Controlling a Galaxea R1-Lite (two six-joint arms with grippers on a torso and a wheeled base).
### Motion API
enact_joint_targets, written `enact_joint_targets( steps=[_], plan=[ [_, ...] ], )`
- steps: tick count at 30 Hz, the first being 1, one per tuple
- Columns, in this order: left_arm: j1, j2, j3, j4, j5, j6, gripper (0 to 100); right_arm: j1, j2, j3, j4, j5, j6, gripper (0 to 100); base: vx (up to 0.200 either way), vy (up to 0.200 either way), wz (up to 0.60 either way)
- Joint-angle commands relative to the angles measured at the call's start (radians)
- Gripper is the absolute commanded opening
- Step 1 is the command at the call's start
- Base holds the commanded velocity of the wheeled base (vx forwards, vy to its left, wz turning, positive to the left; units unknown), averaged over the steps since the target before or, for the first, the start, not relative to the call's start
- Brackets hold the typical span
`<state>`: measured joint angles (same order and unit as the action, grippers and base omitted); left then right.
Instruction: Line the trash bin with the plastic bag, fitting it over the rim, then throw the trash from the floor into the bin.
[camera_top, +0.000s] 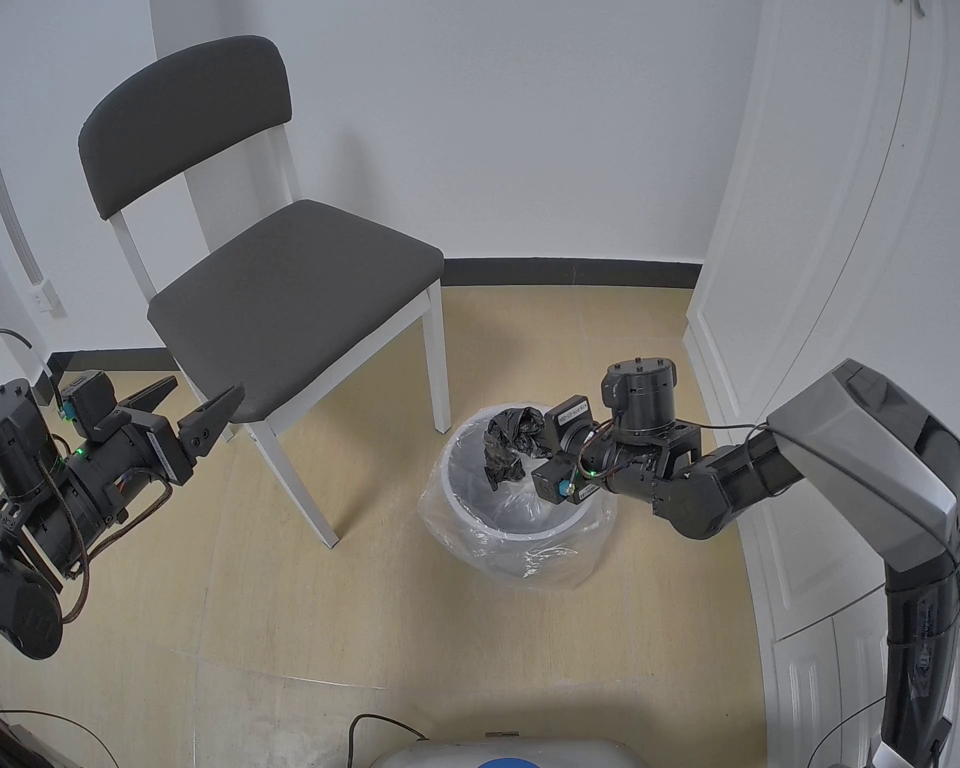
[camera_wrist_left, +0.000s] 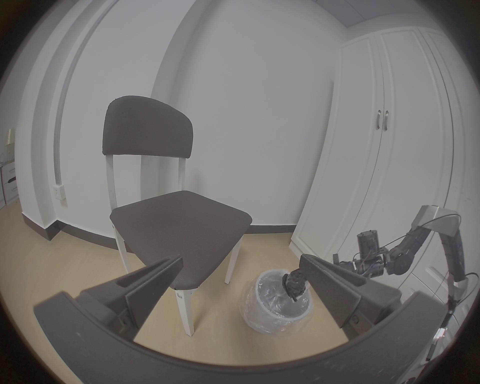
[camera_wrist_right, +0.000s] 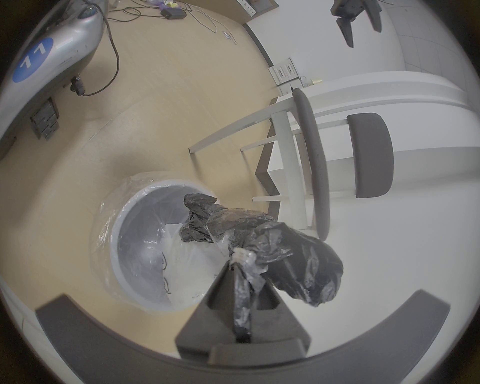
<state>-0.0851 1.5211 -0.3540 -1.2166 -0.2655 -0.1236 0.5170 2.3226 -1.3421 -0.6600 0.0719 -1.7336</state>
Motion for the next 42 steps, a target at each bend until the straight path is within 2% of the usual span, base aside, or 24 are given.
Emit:
enact_joint_targets(
  steps=[1, 12, 25, 31, 35, 42],
  plan=[
    [-0.001, 0.014, 0.000, 0.000, 0.000, -0.001, 100, 0.000, 0.107, -0.054, -0.003, 0.005, 0.014, 0, 0.000, 0.000, 0.00],
    [-0.004, 0.053, 0.000, -0.001, 0.002, 0.002, 100, -0.018, 0.253, -0.186, -0.003, 0.055, 0.043, 0, 0.000, 0.000, 0.00],
    [-0.008, 0.100, 0.001, -0.001, 0.005, 0.033, 100, -0.084, 0.250, -0.155, -0.006, 0.086, 0.040, 0, 0.000, 0.000, 0.00],
    [-0.008, 0.106, 0.001, -0.001, 0.006, 0.039, 100, -0.074, 0.271, -0.186, -0.016, 0.088, 0.045, 0, 0.000, 0.000, 0.00],
    [-0.008, 0.108, 0.000, -0.001, 0.006, 0.039, 100, -0.060, 0.313, -0.275, -0.006, 0.089, 0.048, 0, 0.000, 0.000, 0.00],
    [-0.008, 0.119, 0.000, -0.001, 0.005, 0.041, 100, -0.041, 0.368, -0.365, -0.003, 0.088, 0.111, 0, 0.000, 0.000, 0.00]
  ],
)
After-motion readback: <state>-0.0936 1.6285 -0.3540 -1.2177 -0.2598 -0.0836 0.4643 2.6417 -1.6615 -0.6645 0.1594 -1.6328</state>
